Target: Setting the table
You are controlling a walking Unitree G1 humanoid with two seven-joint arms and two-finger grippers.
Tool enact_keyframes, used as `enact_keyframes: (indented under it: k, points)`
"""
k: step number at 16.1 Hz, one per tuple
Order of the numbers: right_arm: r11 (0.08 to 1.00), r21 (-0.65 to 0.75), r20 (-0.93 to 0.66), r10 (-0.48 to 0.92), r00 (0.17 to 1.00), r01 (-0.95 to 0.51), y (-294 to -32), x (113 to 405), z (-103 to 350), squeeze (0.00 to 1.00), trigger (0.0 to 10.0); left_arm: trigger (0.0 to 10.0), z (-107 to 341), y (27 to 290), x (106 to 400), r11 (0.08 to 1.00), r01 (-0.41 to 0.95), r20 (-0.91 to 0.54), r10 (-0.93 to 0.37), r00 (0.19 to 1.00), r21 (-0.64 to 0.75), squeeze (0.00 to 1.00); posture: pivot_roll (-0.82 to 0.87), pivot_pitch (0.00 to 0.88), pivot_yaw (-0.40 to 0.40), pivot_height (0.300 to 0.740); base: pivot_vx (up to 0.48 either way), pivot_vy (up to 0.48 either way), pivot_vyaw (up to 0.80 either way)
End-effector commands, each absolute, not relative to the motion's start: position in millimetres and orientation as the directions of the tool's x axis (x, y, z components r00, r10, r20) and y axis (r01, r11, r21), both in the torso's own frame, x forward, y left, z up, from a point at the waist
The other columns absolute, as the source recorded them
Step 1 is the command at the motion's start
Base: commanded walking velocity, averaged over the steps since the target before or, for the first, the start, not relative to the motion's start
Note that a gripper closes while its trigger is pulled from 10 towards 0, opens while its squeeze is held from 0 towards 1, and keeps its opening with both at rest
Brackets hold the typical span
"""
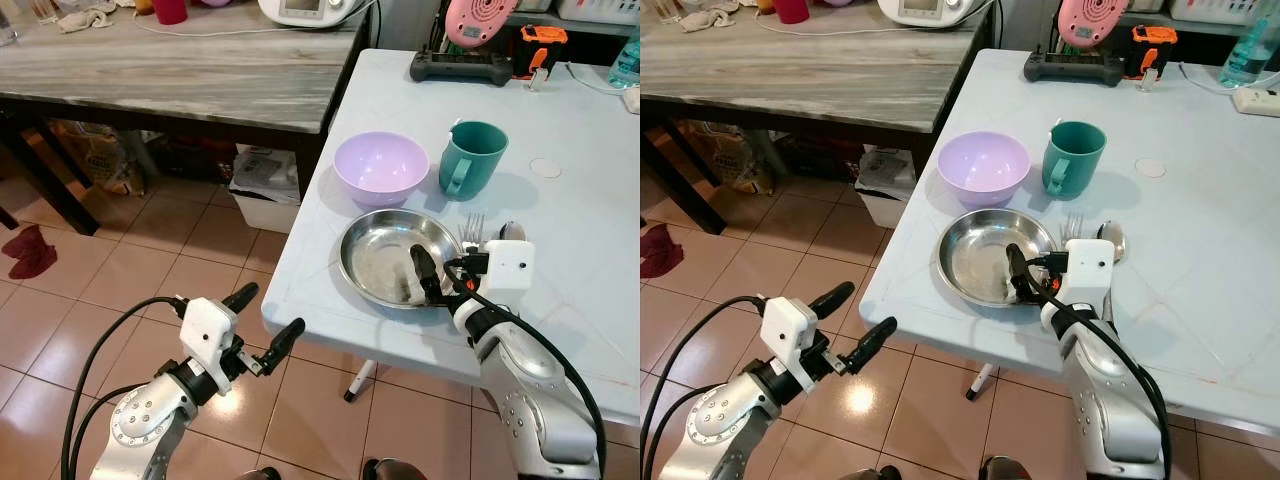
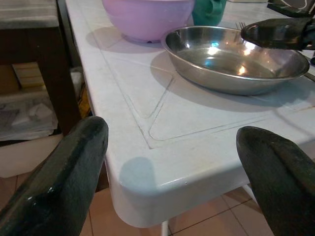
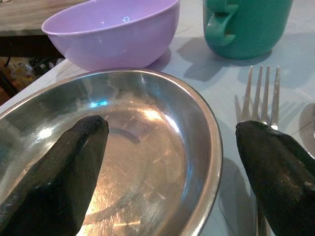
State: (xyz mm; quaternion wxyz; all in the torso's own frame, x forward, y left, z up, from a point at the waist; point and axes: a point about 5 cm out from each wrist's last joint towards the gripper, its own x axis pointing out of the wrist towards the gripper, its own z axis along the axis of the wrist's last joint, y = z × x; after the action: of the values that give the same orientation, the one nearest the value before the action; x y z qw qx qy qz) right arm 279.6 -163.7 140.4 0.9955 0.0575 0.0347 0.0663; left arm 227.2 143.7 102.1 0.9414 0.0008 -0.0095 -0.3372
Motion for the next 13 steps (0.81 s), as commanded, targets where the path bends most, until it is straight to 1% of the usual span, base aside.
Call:
enact_keyframes:
  k: [1, 4, 5, 6, 7, 8, 13]
  points:
    - [0.982, 0.135, -0.088, 0.142, 0.986, -0.129, -163, 281, 136, 0.0, 10.0, 10.0, 102, 145, 225, 0.765, 0.643, 0.008, -0.644, 0.765, 0.023, 0.0, -0.13, 0.177, 0.056, 0.74, 0.0, 0.0, 0.0]
    - [0.974, 0.158, -0.108, 0.178, 0.978, -0.16, -161, 285, 133, 0.0, 10.0, 10.0, 102, 147, 225, 0.766, 0.642, 0.009, -0.643, 0.766, 0.028, 0.0, -0.13, 0.178, 0.056, 0.74, 0.0, 0.0, 0.0]
    - [0.971, 0.173, -0.109, 0.187, 0.976, -0.166, -160, 287, 133, 0.0, 6.7, 10.0, 102, 147, 224, 0.764, 0.645, 0.01, -0.645, 0.764, 0.027, 0.0, -0.13, 0.179, 0.056, 0.74, 0.0, 0.0, 0.0]
    - [0.965, 0.189, -0.117, 0.205, 0.972, -0.181, -158, 289, 133, 0.0, 2.6, 10.0, 102, 146, 224, 0.757, 0.652, 0.015, -0.653, 0.757, 0.025, 0.0, -0.13, 0.179, 0.055, 0.74, 0.0, 0.0, 0.0]
    - [0.962, 0.2, -0.121, 0.214, 0.969, -0.187, -157, 291, 133, 0.0, 1.5, 10.0, 103, 146, 224, 0.752, 0.659, 0.019, -0.659, 0.752, 0.021, 0.0, -0.13, 0.179, 0.055, 0.74, 0.0, 0.0, 0.0]
    - [0.959, 0.213, -0.13, 0.218, 0.967, -0.187, -157, 292, 132, 0.0, 0.1, 10.0, 103, 146, 223, 0.747, 0.664, 0.02, -0.665, 0.747, 0.023, 0.0, -0.12, 0.179, 0.054, 0.74, 0.0, 0.0, 0.0]
    - [0.951, 0.256, -0.192, 0.227, 0.955, -0.174, -158, 292, 124, 0.0, 0.0, 10.0, 103, 146, 222, 0.735, 0.678, 0.019, -0.678, 0.735, 0.027, 0.0, -0.12, 0.177, 0.054, 0.74, 0.0, 0.0, 0.0]
